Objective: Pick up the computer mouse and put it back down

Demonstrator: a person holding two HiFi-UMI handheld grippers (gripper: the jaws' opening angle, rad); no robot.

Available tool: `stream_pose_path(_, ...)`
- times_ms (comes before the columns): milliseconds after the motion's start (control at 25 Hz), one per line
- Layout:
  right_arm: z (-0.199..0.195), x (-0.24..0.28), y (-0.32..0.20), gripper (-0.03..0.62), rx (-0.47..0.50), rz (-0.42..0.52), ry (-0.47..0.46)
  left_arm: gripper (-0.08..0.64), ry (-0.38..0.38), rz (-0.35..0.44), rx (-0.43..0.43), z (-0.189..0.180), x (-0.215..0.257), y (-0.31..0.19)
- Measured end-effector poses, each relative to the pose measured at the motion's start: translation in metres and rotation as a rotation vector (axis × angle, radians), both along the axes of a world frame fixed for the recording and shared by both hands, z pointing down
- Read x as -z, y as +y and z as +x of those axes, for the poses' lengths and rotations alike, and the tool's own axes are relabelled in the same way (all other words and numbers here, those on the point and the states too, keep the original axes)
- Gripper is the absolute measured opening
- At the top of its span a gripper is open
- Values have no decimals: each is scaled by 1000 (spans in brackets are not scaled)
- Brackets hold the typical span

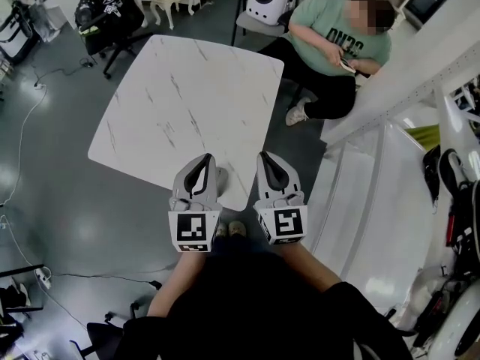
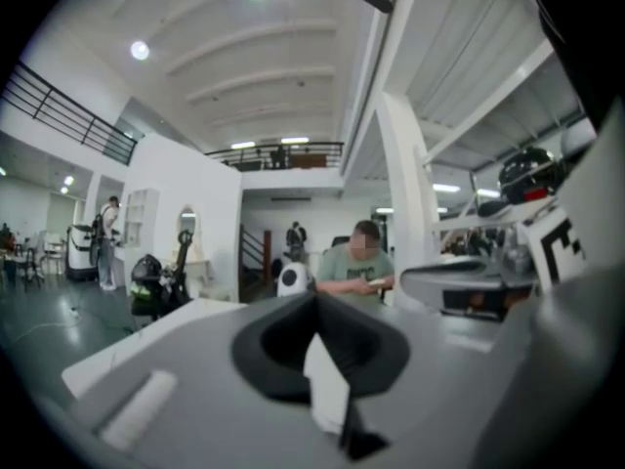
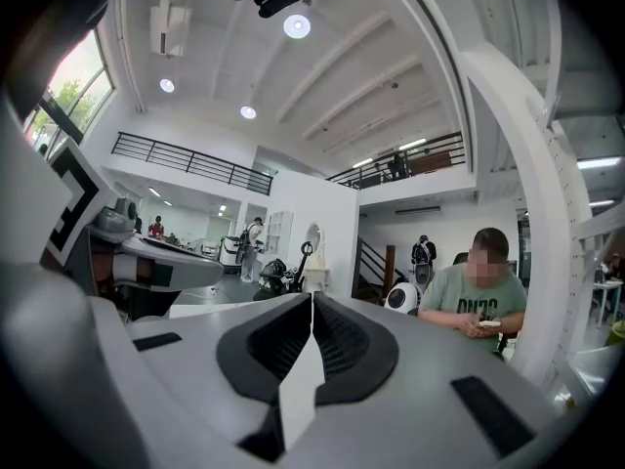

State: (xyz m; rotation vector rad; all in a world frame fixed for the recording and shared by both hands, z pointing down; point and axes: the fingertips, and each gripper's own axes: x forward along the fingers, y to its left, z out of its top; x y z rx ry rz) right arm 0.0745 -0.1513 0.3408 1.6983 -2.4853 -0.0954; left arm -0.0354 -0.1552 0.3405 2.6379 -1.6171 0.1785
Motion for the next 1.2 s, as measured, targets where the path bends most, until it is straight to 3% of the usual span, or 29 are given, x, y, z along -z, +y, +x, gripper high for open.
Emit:
stream_pose_path(400,10,30,8,18,-22,47,-5,8,24,21,18,-5,27,8)
stream_pose_path(1200,17,33,17,18,-13,51,-18,8,21,45,10,7,33,17)
